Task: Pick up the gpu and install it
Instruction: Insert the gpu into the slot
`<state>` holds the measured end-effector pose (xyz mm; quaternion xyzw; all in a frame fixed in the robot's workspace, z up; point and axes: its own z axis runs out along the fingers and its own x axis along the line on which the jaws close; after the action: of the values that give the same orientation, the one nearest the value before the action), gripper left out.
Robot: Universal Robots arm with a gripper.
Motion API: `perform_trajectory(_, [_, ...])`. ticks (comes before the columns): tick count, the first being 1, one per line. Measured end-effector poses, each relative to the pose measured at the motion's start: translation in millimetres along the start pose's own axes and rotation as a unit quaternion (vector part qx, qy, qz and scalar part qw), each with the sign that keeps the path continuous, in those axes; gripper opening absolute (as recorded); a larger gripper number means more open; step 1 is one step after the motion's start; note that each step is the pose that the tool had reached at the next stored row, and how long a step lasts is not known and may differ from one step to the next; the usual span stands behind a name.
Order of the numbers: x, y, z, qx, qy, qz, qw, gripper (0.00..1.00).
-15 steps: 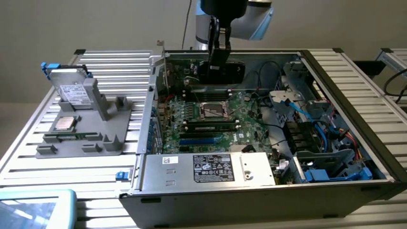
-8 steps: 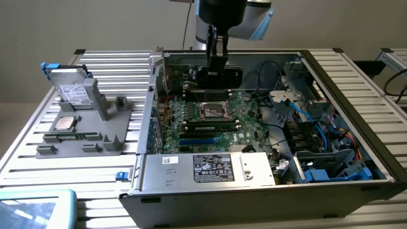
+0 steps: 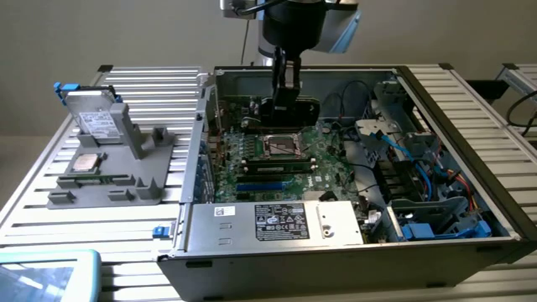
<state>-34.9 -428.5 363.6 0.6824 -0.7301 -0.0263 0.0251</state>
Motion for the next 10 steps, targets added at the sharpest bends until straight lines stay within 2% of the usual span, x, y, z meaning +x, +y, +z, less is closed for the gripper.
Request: perform_trajectory(10, [21.2,-2.6,15.8,0.0053,0.0002,0.001,1.0,0.27])
